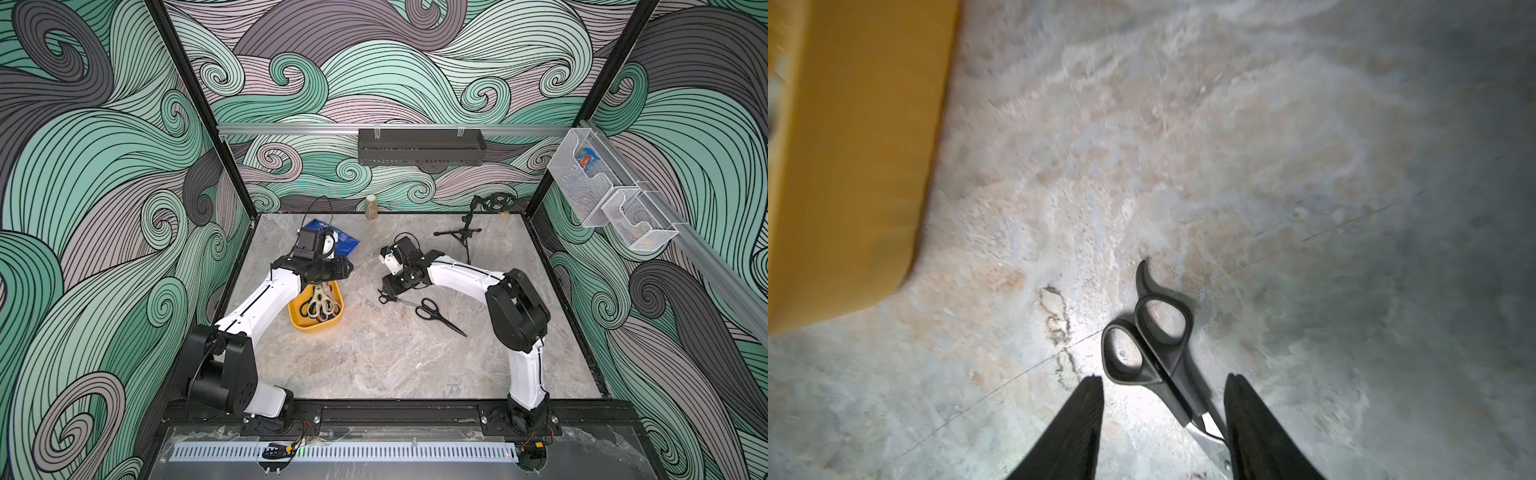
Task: Put the scissors into the storage box
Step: Move the scissors to the center of the board, then pick up the scissors from the center of the board.
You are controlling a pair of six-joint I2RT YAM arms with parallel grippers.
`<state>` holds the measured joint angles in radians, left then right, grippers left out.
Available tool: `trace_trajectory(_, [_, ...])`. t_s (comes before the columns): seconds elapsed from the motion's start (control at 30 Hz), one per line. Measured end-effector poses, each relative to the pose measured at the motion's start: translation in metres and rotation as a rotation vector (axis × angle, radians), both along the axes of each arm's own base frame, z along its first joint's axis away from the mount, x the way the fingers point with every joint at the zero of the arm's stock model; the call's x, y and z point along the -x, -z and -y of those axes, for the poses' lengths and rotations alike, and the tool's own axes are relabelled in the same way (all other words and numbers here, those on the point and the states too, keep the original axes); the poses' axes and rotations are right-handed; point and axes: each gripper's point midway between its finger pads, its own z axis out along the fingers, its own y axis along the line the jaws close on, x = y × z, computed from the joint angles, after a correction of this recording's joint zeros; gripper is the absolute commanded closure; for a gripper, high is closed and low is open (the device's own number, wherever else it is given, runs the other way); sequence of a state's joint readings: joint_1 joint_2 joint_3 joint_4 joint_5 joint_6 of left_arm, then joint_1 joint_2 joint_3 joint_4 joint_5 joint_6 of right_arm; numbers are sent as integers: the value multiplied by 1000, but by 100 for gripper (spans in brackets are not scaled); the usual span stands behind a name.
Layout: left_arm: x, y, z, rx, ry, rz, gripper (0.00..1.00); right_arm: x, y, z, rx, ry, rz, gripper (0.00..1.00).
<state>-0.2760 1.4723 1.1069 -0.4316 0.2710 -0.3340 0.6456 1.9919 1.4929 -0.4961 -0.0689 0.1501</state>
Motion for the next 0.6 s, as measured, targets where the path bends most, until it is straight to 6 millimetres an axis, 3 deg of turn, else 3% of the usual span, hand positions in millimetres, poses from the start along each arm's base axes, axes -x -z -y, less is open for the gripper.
trace_trajectory(0.1, [-1,9,10,-49,44,-23,60,-14,-34,14,-43,51,67,47])
trace_trajectory(0.23, [-11,14,21,-107,92,-31,62,-26,-52,53,-58,141,108,47])
trace_trajectory(0.4, [-20,20,39,-156,171,-10,63,-28,-35,102,-18,237,81,47])
trace_trajectory(0.6, [-10,39,73,-208,314,3,66,-15,-14,129,4,279,34,47])
